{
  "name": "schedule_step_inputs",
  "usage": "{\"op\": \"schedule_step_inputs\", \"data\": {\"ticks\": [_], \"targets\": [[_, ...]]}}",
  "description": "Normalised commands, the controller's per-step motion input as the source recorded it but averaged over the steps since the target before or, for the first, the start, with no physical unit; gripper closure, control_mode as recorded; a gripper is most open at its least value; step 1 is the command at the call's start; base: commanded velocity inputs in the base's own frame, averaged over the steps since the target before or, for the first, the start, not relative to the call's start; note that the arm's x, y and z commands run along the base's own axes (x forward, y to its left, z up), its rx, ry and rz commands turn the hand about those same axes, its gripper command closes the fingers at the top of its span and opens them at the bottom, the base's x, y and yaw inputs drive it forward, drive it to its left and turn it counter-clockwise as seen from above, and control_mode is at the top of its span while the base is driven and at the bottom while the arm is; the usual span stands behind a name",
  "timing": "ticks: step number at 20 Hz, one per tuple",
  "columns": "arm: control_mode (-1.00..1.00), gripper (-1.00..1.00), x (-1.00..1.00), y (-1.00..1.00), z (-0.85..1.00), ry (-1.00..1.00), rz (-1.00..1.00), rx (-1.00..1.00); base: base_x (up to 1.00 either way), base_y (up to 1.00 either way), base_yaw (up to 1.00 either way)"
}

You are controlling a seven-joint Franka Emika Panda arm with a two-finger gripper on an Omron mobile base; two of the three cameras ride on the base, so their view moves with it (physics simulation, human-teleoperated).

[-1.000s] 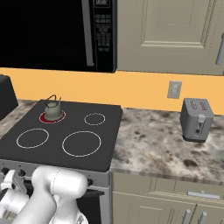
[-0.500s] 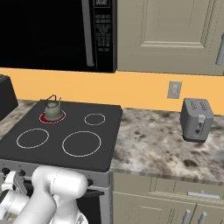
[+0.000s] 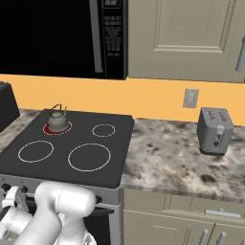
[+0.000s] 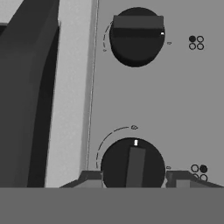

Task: Lower the heat of the kettle.

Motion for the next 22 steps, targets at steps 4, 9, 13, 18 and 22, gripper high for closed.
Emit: {"op": "schedule_step_inputs", "data": {"ticks": [4,9,13,18,22], "targets": [[-1.00,1.00,0.17,0.03,0.26,0.00,0.00,0.00,0.00,0.00,0.00],[-1.00,1.00,0.00,0.00,0.00,0.00,0.00,0.00,0.00,0.00,0.00],[-1.00,1.00,0.00,-0.01,-0.08,0.00,0.00,0.10,0.00,0.00,0.00],[-1.00,1.00,0.00,-0.10,-0.11,-0.01,0.00,0.33,0.00,0.00,0.00],[-1.00,1.00,0.00,-0.02,0.00,-0.01,0.00,0.41,0.00,0.00,0.00]]}}
